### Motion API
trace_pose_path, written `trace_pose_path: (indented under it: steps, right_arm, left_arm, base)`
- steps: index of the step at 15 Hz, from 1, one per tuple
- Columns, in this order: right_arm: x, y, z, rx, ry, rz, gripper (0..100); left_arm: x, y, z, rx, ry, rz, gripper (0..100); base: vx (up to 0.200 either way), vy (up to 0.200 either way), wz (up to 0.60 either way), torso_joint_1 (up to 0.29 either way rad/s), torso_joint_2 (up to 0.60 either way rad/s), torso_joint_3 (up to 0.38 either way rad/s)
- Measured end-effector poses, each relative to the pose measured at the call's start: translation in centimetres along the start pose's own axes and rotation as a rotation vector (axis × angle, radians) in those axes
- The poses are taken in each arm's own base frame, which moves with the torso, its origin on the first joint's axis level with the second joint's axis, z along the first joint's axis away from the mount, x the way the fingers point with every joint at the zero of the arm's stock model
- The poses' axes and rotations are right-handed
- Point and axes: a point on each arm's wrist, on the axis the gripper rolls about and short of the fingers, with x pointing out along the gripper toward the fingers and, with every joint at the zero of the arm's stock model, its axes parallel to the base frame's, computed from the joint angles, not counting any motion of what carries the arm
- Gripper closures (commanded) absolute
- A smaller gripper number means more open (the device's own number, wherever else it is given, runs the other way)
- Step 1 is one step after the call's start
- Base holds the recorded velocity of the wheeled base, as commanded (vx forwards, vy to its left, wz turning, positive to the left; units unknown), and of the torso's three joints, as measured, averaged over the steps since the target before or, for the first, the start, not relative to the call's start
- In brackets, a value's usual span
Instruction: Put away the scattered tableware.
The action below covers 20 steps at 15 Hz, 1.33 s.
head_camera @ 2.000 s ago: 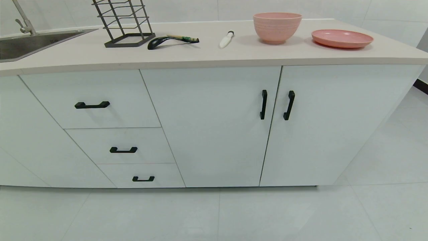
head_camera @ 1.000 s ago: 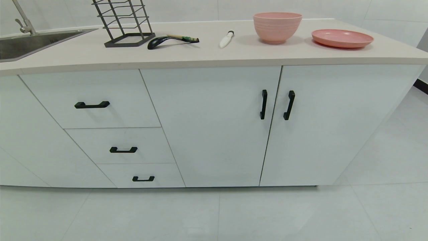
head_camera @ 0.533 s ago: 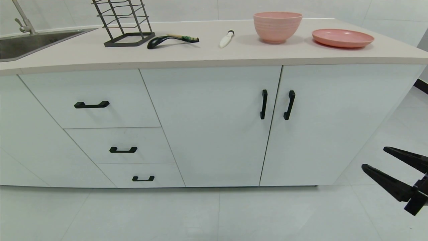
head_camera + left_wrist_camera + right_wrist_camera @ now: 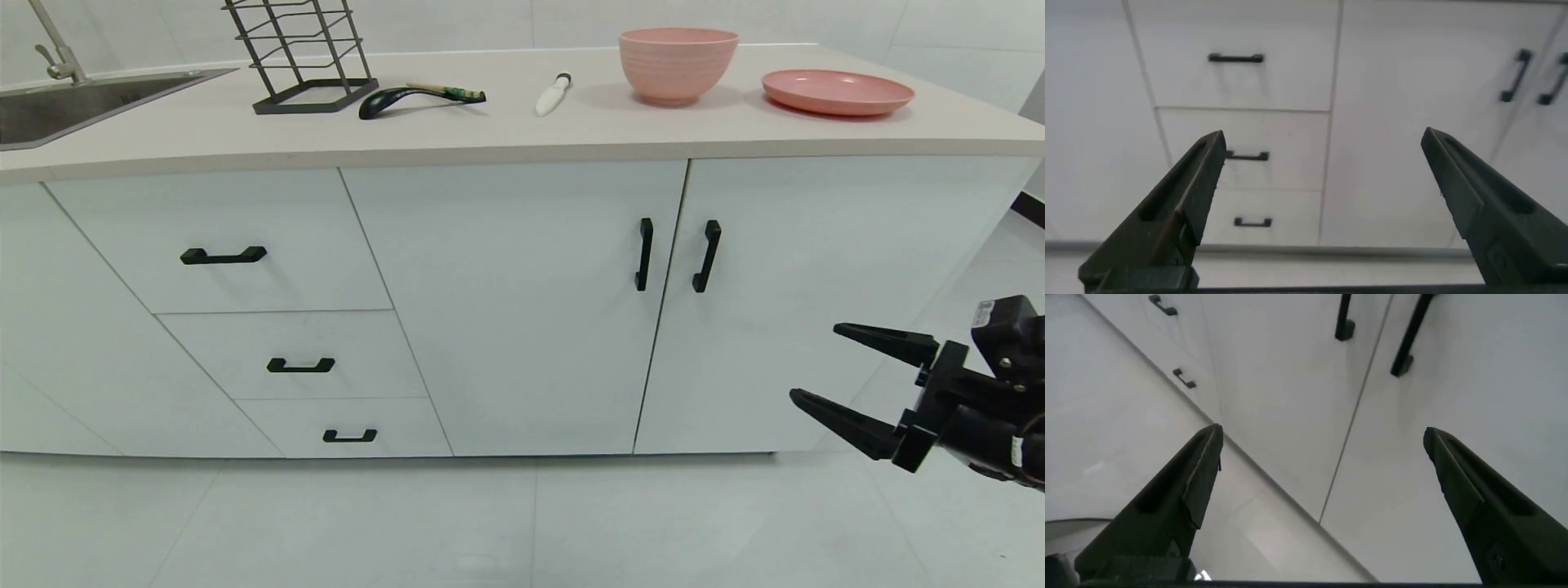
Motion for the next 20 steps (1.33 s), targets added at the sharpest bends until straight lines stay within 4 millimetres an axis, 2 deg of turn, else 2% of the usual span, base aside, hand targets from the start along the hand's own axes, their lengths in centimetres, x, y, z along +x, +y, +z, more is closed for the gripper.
trace_pose_path:
  steps: [2,4,8,11,15,18,20]
  right_arm:
    - [2.1,-0.6,0.0,-0.02,-0.033,0.05,0]
    - [3.6,-0.5,-0.4,-0.018,-0.034,0.086,0]
    - [4.5,-0.5,-1.0,-0.009,-0.028,0.105,0]
    - [4.5,-0.5,-1.0,-0.006,-0.028,0.105,0]
    - [4.7,-0.4,-0.5,-0.016,-0.046,0.109,0]
    - [5.2,-1.0,0.4,-0.042,-0.089,0.099,0]
    - [5.6,-1.3,0.8,-0.053,-0.104,0.095,0]
  left_arm:
    - [0.3,-0.1,0.9,-0.012,0.004,-0.041,0]
    - [1.8,-0.1,2.3,-0.026,0.038,-0.082,0]
    - [7.9,-1.0,4.8,-0.049,0.122,-0.278,0]
    - [13.4,-2.6,5.4,0.0,0.165,-0.513,0]
    - [19.9,-4.9,4.0,0.126,0.103,-0.778,0]
    - [23.3,-7.2,2.2,0.117,0.056,-0.978,0]
    - [25.3,-9.6,1.1,0.094,0.037,-1.102,0]
  base:
    - [0.0,0.0,0.0,0.0,0.0,0.0]
    - [0.0,0.0,0.0,0.0,0.0,0.0]
    - [0.0,0.0,0.0,0.0,0.0,0.0]
    - [0.0,0.0,0.0,0.0,0.0,0.0]
    - [0.0,0.0,0.0,0.0,0.0,0.0]
    - [0.0,0.0,0.0,0.0,0.0,0.0]
    - [0.0,0.0,0.0,0.0,0.0,0.0]
